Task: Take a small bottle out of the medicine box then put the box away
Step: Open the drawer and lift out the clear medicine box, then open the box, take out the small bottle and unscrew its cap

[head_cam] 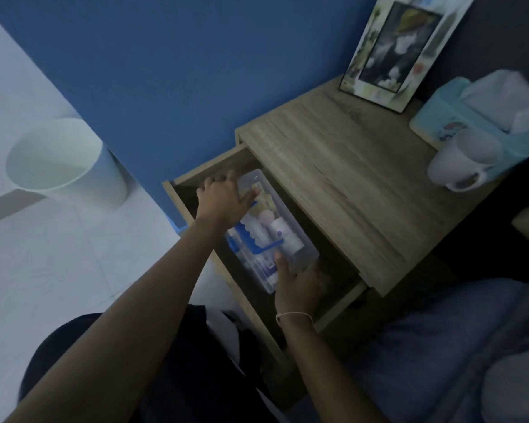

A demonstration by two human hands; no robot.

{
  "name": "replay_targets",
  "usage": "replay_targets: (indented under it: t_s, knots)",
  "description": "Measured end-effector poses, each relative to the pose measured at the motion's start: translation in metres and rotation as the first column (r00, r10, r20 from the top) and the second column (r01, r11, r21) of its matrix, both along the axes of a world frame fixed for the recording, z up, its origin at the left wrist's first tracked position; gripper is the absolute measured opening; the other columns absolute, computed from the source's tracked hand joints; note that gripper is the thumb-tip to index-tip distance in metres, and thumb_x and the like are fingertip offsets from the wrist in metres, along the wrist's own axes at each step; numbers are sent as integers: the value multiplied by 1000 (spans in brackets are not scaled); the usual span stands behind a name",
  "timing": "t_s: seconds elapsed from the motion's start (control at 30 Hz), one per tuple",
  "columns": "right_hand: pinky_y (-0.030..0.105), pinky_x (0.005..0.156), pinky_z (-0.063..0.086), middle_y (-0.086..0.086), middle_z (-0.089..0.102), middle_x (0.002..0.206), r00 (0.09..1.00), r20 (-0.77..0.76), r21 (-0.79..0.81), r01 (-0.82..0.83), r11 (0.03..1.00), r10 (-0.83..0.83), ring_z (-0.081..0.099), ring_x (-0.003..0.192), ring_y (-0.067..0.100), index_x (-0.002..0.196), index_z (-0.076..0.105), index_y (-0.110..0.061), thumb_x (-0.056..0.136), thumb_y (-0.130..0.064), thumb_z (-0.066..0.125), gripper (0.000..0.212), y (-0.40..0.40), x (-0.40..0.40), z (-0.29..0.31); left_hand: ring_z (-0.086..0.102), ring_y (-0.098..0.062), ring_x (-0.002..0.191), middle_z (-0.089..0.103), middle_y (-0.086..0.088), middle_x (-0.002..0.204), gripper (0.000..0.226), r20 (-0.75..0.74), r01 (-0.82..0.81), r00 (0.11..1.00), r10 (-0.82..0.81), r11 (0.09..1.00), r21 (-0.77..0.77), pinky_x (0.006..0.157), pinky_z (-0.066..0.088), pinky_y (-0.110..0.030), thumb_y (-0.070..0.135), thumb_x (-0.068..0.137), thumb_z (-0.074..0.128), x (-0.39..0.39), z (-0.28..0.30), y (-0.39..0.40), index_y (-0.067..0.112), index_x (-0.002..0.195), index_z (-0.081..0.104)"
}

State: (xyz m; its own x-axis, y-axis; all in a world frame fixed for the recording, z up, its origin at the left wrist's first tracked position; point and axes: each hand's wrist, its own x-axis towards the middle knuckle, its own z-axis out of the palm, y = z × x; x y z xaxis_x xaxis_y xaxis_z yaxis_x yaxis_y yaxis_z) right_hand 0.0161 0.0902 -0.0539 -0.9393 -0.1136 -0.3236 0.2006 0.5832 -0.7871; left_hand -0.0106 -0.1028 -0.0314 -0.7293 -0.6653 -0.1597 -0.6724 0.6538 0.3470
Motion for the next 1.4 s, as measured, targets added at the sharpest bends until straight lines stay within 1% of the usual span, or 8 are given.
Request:
replay_targets:
  t_s: [0.1,0.33,0.5,0.6,0.73,0.93,1.17,1.4]
  knots:
    - [9,62,41,2,65,117,999,-11,-77,-44,996,43,60,89,5,135,45,-14,84,-45,65,63,2,0,23,42,-42,127,54,-16,134,67,-40,-52,998,52,999,-11,104,35,-55,64,89,38,12,19,-3,16,136,41]
    - [33,77,59,-2,66,110,992,9,-200,-125,972,129,67,91,9,124,52,-19,81,-42,70,51,3,-13,74,53,-38,114,57,-18,125,60,-211,-163,961,181,982,99,92,43,-45,60,88,45,33,54,-8,16,128,45]
    - [31,70,61,0,70,101,990,39,-303,-120,945,138,71,82,8,115,58,-20,77,-38,75,44,4,-51,103,51,-38,118,53,-19,131,65,-262,-203,938,226,973,113,95,43,-47,62,89,44,12,82,-9,13,132,43]
    - [17,58,56,-3,72,91,991,4,-322,-122,939,130,70,72,1,109,64,-20,73,-35,80,42,6,-85,115,51,-39,117,55,-20,127,61,-295,-196,930,220,974,110,95,44,-48,57,90,45,-13,96,-8,10,130,45]
    - [38,73,62,-3,74,86,994,-37,-315,-110,943,104,73,75,11,88,68,-24,68,-33,84,27,8,-131,124,52,-39,115,57,-22,122,59,-351,-171,914,202,978,119,93,43,-45,54,91,47,-47,106,-2,8,127,46]
    - [45,87,56,9,73,105,994,-67,-239,-101,966,87,71,94,24,108,69,-11,65,-37,85,53,11,-192,119,50,-39,119,56,-22,127,54,-348,-106,918,190,963,246,98,40,-40,45,91,52,-96,96,2,7,130,46]
    - [45,93,53,10,69,117,989,-144,-228,-72,971,40,66,104,24,119,63,-10,67,-35,84,61,5,-231,101,45,-32,130,48,-16,140,59,-416,-5,895,164,933,360,106,34,-35,36,91,57,-129,77,0,11,140,37]
    - [39,90,55,4,70,116,971,-240,-217,-40,975,-13,67,102,17,121,62,-15,74,-44,77,57,-3,-245,84,42,-33,131,44,-19,143,65,-450,37,884,126,942,335,107,32,-35,42,92,55,-147,61,-7,10,143,32]
